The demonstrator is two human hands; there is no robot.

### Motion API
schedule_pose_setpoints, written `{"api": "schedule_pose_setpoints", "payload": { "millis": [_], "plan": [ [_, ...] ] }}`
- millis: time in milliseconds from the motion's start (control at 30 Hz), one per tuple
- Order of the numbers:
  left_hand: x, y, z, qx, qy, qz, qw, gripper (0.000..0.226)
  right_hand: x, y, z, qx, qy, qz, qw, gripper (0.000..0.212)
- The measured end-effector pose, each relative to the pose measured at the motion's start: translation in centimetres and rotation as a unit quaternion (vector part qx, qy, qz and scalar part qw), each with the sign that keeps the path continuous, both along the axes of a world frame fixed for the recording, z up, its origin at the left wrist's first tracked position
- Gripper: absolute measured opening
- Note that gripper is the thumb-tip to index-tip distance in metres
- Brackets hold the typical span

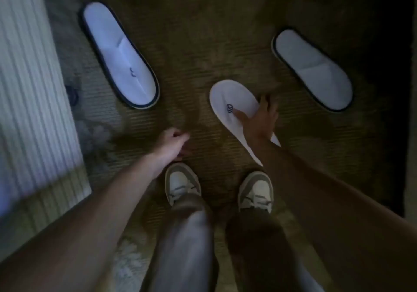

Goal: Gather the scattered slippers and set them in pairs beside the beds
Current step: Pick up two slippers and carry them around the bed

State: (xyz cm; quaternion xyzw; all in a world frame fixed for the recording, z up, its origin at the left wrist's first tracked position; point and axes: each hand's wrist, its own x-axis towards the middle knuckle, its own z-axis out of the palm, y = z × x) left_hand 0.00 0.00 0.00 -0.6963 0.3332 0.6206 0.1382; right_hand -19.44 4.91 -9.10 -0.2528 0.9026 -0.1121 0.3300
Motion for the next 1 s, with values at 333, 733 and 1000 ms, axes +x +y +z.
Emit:
{"api": "schedule_pose_setpoints", "payload": {
  "millis": [333,733,1000],
  "plan": [
    [-0.2,2.1,0.8,0.030,-0.017,0.020,0.999,0.029,-0.6,-1.7,2.7,0.009,-0.035,0.007,0.999,0.086],
    [-2.2,-3.8,24.4,0.003,0.031,0.021,0.999,0.028,-4.9,-4.8,28.6,-0.012,-0.194,-0.067,0.979,0.047],
    [-0.8,-8.4,38.0,-0.078,0.057,0.081,0.992,0.028,-8.0,-8.5,43.4,-0.094,-0.232,-0.060,0.966,0.041]
  ]
}}
